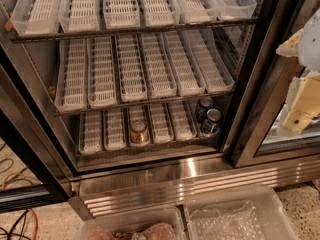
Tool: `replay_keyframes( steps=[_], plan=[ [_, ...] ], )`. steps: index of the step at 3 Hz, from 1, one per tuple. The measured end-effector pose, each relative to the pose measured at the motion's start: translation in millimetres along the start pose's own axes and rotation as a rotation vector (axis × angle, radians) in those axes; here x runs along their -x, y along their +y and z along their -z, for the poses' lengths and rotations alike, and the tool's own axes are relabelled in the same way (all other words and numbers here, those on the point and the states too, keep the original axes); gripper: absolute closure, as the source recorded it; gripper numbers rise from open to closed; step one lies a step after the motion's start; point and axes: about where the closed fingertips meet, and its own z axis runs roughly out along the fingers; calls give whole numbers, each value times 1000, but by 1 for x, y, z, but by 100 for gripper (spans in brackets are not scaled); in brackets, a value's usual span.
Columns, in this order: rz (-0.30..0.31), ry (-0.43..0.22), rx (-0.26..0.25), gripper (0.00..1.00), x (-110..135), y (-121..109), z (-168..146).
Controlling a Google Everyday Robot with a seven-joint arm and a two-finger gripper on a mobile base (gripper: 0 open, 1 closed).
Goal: Pick orange can from bottom shelf of fridge
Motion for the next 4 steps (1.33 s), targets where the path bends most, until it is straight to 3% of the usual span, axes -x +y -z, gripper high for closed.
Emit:
replay_keyframes(
  steps=[1, 2, 3, 4],
  plan=[
    [0, 0, 0, 0, 0, 0, 0],
    [-2, 33, -49, 0, -1, -3, 4],
    [-7, 41, -89, 0, 2, -9, -16],
    [-63, 35, -40, 0, -8, -3, -67]
  ],
)
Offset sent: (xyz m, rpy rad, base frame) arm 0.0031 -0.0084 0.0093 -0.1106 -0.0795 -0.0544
